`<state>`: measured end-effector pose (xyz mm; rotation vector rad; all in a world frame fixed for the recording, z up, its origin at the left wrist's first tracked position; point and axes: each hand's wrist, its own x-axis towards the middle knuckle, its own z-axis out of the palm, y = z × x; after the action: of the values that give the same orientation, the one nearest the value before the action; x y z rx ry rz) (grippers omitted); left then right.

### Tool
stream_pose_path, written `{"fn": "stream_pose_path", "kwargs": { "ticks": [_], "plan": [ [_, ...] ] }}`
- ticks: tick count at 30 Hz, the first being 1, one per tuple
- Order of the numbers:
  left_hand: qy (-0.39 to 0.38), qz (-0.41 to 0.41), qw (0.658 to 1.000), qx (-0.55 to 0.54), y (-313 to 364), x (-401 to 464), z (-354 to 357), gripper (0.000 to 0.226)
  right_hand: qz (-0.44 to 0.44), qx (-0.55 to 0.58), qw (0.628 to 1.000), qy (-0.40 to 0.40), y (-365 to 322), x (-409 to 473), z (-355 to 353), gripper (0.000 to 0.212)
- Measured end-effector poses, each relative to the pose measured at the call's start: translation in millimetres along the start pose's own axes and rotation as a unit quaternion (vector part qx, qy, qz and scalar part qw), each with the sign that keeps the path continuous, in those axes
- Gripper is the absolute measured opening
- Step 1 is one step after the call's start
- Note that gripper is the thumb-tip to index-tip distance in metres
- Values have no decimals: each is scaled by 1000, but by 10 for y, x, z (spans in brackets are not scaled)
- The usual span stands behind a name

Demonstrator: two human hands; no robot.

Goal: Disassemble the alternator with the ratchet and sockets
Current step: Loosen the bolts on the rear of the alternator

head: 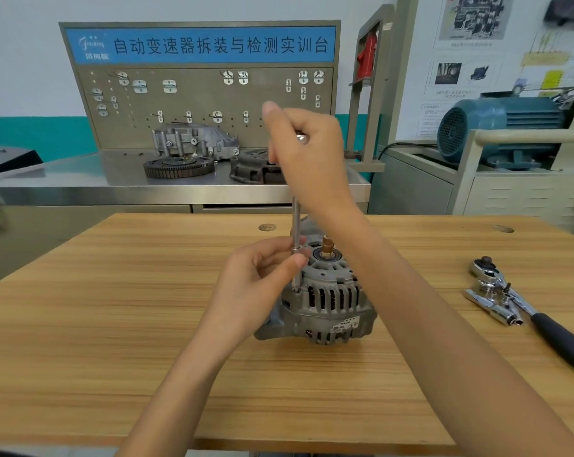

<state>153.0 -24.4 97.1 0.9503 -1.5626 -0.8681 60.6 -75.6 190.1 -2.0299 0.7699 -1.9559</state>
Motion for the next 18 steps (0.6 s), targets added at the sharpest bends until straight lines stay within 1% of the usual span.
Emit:
{"fn": "stream_pose_path", "kwargs": {
  "ticks": [3, 5, 6, 7, 8, 9, 10, 11, 12, 13, 14, 16, 18],
  "plan": [
    [11, -7, 1000, -5, 3, 30, 12, 19, 70, 149, 985, -58, 26, 42, -51, 50],
    [26, -15, 1000, -8, -13, 54, 21, 20, 102, 188, 975, -63, 7, 46, -39, 51],
    [33, -19, 999, -7, -23, 61, 23, 22, 96, 177, 978, -49, 3, 37, -26, 52],
    [39, -22, 999, -5, -33, 63, 23, 24, 72, 145, 986, -28, -3, 22, -8, 52],
    [46, -21, 999, 0, -41, 62, 21, 24, 35, 88, 995, -5, -5, -4, 13, 51],
    [53, -19, 998, 5, -47, 59, 19, 22, -7, -1, 1000, 19, -7, -32, 30, 49],
    [60, -15, 998, 9, -53, 56, 16, 17, -47, -120, 990, 49, -12, -64, 46, 47],
    [66, -11, 998, 9, -54, 55, 15, 12, -75, -242, 964, 78, -29, -92, 63, 44],
    [70, -6, 997, 11, -55, 54, 14, 10, -89, -316, 939, 99, -51, -110, 78, 41],
    [72, -3, 997, 11, -52, 55, 15, 11, -93, -330, 934, 103, -77, -116, 86, 39],
    [71, -2, 997, 10, -51, 58, 15, 11, -94, -300, 945, 91, -88, -108, 89, 40],
    [56, -8, 998, 3, -38, 57, 2, 13, -83, -188, 977, 61, -65, -72, 81, 43],
    [19, -9, 1000, 4, -22, 40, -17, 18, -54, -95, 993, 43, -42, -50, 75, 47]
  ]
}}
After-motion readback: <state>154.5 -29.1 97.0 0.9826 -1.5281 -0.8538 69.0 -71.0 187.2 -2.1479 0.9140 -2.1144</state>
